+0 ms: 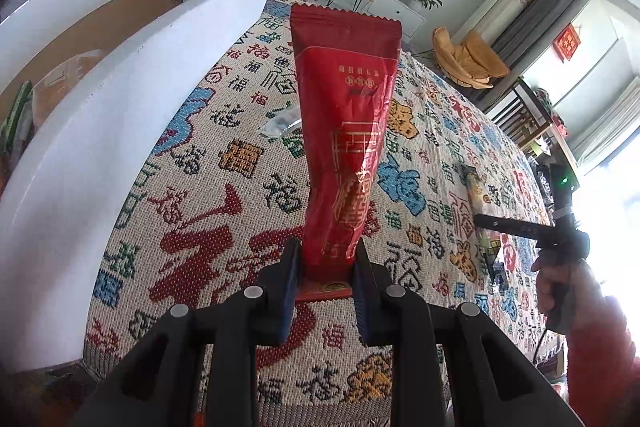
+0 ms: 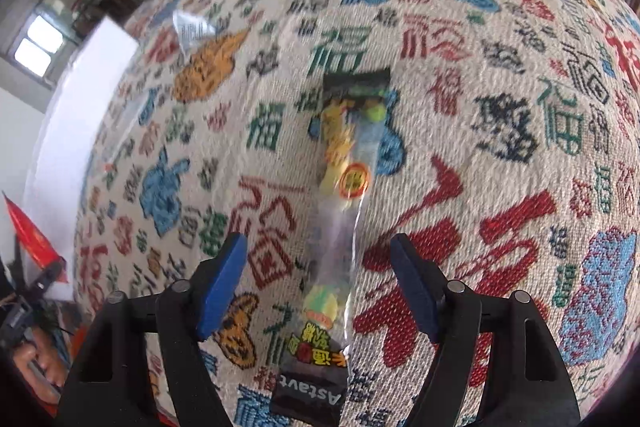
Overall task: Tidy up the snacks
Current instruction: 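Drop the red pack and Astavt bar into the white box with both grippers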
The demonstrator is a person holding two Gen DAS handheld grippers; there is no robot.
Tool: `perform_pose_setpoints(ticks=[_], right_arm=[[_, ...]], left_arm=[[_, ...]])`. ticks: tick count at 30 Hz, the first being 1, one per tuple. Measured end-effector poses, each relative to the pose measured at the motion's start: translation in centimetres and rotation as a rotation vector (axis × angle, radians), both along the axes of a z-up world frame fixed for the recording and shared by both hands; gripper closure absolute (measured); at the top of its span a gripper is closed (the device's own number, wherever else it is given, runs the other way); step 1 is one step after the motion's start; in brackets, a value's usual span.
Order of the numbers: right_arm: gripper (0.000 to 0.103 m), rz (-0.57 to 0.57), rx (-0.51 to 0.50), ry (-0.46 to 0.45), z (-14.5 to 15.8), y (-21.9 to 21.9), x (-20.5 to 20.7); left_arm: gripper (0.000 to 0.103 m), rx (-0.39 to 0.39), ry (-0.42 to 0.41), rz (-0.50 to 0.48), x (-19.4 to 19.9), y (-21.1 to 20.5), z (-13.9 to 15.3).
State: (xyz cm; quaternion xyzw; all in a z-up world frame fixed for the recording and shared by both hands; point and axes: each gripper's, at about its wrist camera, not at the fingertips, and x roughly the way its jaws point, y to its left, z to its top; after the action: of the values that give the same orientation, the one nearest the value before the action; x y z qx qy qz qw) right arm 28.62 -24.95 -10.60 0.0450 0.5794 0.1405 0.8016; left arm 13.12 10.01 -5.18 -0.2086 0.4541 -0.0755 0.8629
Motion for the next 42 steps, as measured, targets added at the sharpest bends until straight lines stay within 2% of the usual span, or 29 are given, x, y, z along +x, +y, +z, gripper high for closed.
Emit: perform_pose_setpoints(ticks=[1,2,5,9,11,13,16,19,21,24,25,26,28,29,31,32,36,39,42], right_arm=[[0.079,0.025,-0.09,-0.034,0.1,0.8,-0.6],[0.085,0.048,-0.129,-0.054,0.2,1.3,-1.2],[0.092,0.047,-0.08,-0.066,0.8,1.0,-2.1],[0.093,0.048,0.047,-0.141,4.8,1.5,-2.9],[0.093,0.086,0.117,-0.181,7.7,3.6,-3.0],[0.093,0.138,0.204,-0.205,10.6,6.8,-2.7],[0.093,0.253,0.328,-0.238,14.9,13.5,-2.7],[0.093,0.378,0.435,-0.237,18.0,21.7,-3.2],[0.093,0.455,0.48,-0.226,19.1,27.4,-3.5],[0.092,0.55,0.478,-0.236,19.4,35.3,-4.7],[0.092,0.577,0.476,-0.226,19.0,37.5,-5.0],[0.086,0.596,0.47,-0.213,18.3,39.8,-5.3],[0.068,0.612,0.488,-0.16,16.6,42.3,-5.5],[0.046,0.614,0.509,-0.127,15.7,43.0,-5.7],[0.043,0.589,0.513,-0.135,14.6,42.2,-6.1],[0.043,0.592,0.493,-0.159,14.3,41.3,-6.5],[0.038,0.595,0.312,-0.291,12.1,35.7,-7.0],[0.037,0.535,0.156,-0.37,9.3,28.9,-6.5],[0.037,0.427,0.019,-0.395,5.9,21.1,-5.4]], left_arm=[[0.079,-0.001,-0.011,-0.001,-0.5,0.2,0.5],[0.079,-0.006,-0.021,0.0,-1.0,0.5,0.9],[0.079,-0.039,-0.043,0.012,-3.0,1.7,1.9],[0.079,-0.091,-0.066,0.056,-5.1,4.8,3.5],[0.079,-0.1,-0.098,0.092,-5.6,7.1,5.2],[0.079,-0.073,-0.131,0.147,-5.8,10.0,6.9],[0.079,-0.017,-0.137,0.24,-5.5,14.7,8.2],[0.079,0.05,-0.103,0.309,-4.4,18.8,8.5],[0.079,0.106,-0.076,0.34,-3.6,20.7,8.5],[0.079,0.162,-0.051,0.38,-2.9,22.9,8.3],[0.075,0.189,-0.036,0.411,-2.7,23.6,8.0],[0.068,0.22,-0.013,0.447,-2.6,24.2,7.7],[0.018,0.264,0.032,0.511,-2.7,25.4,6.8],[0.014,0.295,0.035,0.546,-3.2,25.7,6.5],[0.014,0.329,0.033,0.569,-4.3,25.6,5.9],[0.014,0.322,0.038,0.562,-4.8,25.5,5.5],[0.014,0.252,0.022,0.533,-6.2,23.3,4.5],[0.014,0.185,-0.013,0.437,-6.2,18.9,4.9],[0.013,0.148,-0.069,0.281,-5.5,12.6,5.1]])
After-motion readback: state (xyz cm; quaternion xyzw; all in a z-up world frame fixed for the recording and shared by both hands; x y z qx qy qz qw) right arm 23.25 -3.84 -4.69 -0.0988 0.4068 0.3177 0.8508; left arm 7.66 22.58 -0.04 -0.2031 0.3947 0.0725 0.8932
